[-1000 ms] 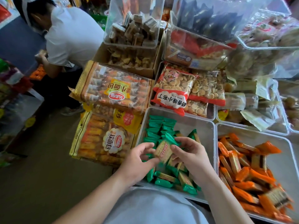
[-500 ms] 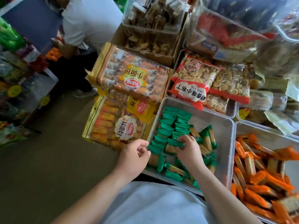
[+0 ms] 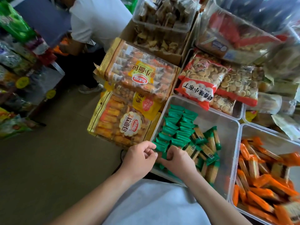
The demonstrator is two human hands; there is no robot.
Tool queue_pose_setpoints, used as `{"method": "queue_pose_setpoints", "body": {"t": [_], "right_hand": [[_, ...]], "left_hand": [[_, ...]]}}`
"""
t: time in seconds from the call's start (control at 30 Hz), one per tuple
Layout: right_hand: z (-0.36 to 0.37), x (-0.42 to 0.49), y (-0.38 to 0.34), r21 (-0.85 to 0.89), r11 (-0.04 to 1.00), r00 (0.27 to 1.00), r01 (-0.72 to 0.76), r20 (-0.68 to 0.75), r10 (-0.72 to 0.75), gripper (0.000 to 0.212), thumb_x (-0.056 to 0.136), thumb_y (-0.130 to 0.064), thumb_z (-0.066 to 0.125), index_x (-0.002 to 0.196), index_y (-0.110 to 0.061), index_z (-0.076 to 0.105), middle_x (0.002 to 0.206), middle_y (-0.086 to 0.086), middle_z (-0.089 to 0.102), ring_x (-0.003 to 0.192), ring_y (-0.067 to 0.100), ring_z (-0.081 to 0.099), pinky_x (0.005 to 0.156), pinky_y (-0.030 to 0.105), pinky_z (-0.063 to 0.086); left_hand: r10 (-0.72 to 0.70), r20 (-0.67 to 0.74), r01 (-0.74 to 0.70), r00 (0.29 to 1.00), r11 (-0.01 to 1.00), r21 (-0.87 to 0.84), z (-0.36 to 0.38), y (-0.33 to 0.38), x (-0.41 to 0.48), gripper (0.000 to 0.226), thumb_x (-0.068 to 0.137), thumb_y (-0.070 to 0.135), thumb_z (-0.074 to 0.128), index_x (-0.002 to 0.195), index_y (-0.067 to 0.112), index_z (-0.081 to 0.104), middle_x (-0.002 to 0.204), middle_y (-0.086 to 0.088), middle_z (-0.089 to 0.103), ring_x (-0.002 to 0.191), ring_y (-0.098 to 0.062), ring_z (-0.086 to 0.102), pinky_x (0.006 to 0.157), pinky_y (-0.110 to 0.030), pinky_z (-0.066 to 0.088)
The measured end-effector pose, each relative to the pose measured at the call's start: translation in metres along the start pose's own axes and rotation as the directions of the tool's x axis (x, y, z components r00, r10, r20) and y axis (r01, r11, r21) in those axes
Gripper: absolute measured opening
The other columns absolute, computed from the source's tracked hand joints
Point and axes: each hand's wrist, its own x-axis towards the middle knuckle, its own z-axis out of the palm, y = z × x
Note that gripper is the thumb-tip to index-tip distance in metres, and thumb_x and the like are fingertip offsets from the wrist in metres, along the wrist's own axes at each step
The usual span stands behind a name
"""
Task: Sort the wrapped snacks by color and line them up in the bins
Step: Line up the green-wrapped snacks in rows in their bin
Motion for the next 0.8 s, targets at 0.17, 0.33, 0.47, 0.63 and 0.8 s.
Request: {"method": "queue_pose_setpoints", "body": {"t": [0.17, 0.33, 0.47, 0.63, 0.8], "right_hand": [[-0.013, -0.002, 0.003, 0.202, 0.977, 0.998, -0.061, -0.011, 0.065, 0.034, 0.085, -0.038, 0.076, 0.099, -0.026, 0.048, 0.084, -0.006, 0.067, 0.069, 0.017, 0.062, 0.059, 0.035, 0.052], [-0.057, -0.026, 0.009, 0.566, 0.824, 0.994, -0.023, -0.078, 0.082, 0.02, 0.091, -0.02, 0.073, 0.103, -0.031, 0.061, 0.061, 0.01, 0.064, 0.049, 0.015, 0.049, 0.049, 0.03, 0.041], [-0.088, -0.043, 0.005, 0.831, 0.541, 0.988, -0.127, 0.057, 0.145, 0.012, 0.097, -0.011, 0.068, 0.105, -0.015, 0.076, 0.067, 0.014, 0.072, 0.054, 0.02, 0.059, 0.048, 0.031, 0.048], [-0.107, -0.059, 0.012, 0.806, 0.592, 0.985, 0.012, -0.111, 0.131, 0.029, 0.103, -0.04, 0.06, 0.092, -0.021, 0.08, 0.061, 0.004, 0.058, 0.056, 0.017, 0.047, 0.053, 0.032, 0.037], [-0.11, -0.061, 0.023, 0.818, 0.571, 0.976, 0.073, -0.177, 0.129, 0.016, 0.101, -0.028, 0.065, 0.102, -0.032, 0.08, 0.089, 0.002, 0.078, 0.072, 0.015, 0.07, 0.064, 0.035, 0.056]], "left_hand": [[-0.01, 0.005, 0.01, 1.0, 1.0, -0.007, -0.003, -0.001, -0.005, 0.018, 0.094, 0.022, 0.072, 0.112, 0.026, 0.073, 0.088, 0.012, 0.07, 0.083, 0.004, 0.065, 0.072, -0.012, 0.054], [0.116, 0.07, -0.117, 0.991, 0.993, 0.009, 0.005, 0.005, -0.004, 0.029, 0.088, 0.021, 0.08, 0.116, 0.024, 0.073, 0.1, 0.013, 0.07, 0.091, 0.001, 0.065, 0.08, -0.017, 0.053], [0.329, 0.177, -0.352, 0.927, 0.928, 0.119, 0.017, 0.02, 0.005, 0.042, 0.082, 0.03, 0.078, 0.123, 0.028, 0.069, 0.118, 0.016, 0.062, 0.109, -0.001, 0.059, 0.094, -0.022, 0.05], [0.279, 0.154, -0.255, 0.948, 0.954, -0.158, 0.024, 0.036, 0.013, 0.031, 0.087, 0.019, 0.082, 0.115, 0.031, 0.075, 0.108, 0.012, 0.069, 0.104, -0.007, 0.068, 0.093, -0.029, 0.056], [0.142, 0.274, -0.041, 0.951, 0.938, -0.344, 0.029, 0.048, 0.015, 0.041, 0.083, 0.026, 0.088, 0.12, 0.031, 0.071, 0.112, 0.004, 0.077, 0.107, -0.017, 0.073, 0.094, -0.044, 0.06]]}}
